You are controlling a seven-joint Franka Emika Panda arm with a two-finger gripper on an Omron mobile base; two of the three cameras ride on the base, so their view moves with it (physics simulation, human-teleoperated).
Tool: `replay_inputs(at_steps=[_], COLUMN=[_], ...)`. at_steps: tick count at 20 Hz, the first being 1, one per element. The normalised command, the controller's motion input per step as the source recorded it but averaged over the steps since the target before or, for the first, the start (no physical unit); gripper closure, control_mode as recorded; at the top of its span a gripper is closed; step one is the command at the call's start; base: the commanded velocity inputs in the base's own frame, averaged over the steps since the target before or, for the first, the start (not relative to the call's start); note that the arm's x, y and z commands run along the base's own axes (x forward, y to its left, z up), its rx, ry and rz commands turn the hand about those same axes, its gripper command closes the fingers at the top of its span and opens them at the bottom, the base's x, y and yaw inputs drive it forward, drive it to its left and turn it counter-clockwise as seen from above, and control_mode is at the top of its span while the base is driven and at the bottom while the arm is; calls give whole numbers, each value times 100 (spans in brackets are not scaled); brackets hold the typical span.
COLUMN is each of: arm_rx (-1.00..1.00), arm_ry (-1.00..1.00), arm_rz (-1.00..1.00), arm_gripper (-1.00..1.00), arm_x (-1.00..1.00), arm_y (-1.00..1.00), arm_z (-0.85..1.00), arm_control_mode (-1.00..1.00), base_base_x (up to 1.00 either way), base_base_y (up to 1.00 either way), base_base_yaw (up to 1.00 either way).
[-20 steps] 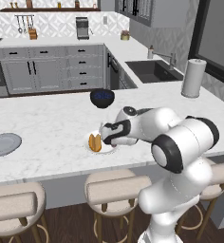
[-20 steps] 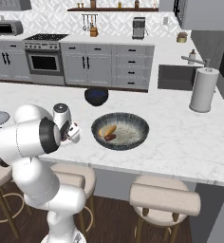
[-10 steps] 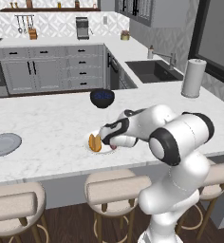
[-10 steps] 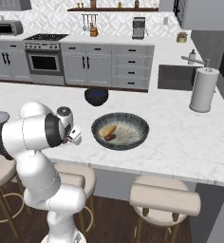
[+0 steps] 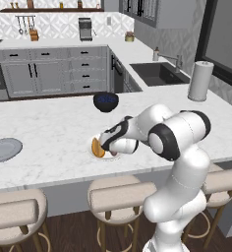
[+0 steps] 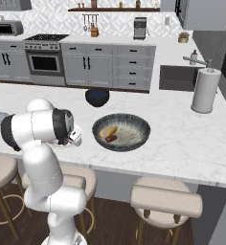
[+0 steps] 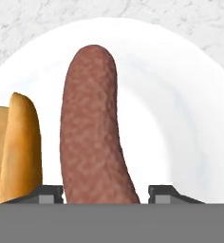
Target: Place one bun and one sausage from the bowl on each plate.
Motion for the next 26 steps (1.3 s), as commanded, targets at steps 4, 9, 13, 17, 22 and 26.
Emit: replay_inputs(at_steps=[4, 9, 13, 17, 22, 26], arm_rx=[0, 0, -2, 0, -1, -13], arm_ry=[0, 1, 0, -2, -5, 0], arm_rz=[2, 1, 0, 0, 0, 0], arm_gripper=[100, -100, -100, -100, -100, -100], arm_x=[33, 18, -3, -14, -59, -78], arm_y=[5, 14, 6, 0, -8, -48], arm_z=[-17, -8, 11, 52, 91, 82], arm_control_mode=[-100, -100, -100, -100, -100, -100], base_base_x=[0, 0, 0, 0, 0, 0], base_base_y=[0, 0, 0, 0, 0, 0], base_base_yaw=[0, 0, 0, 0, 0, 0])
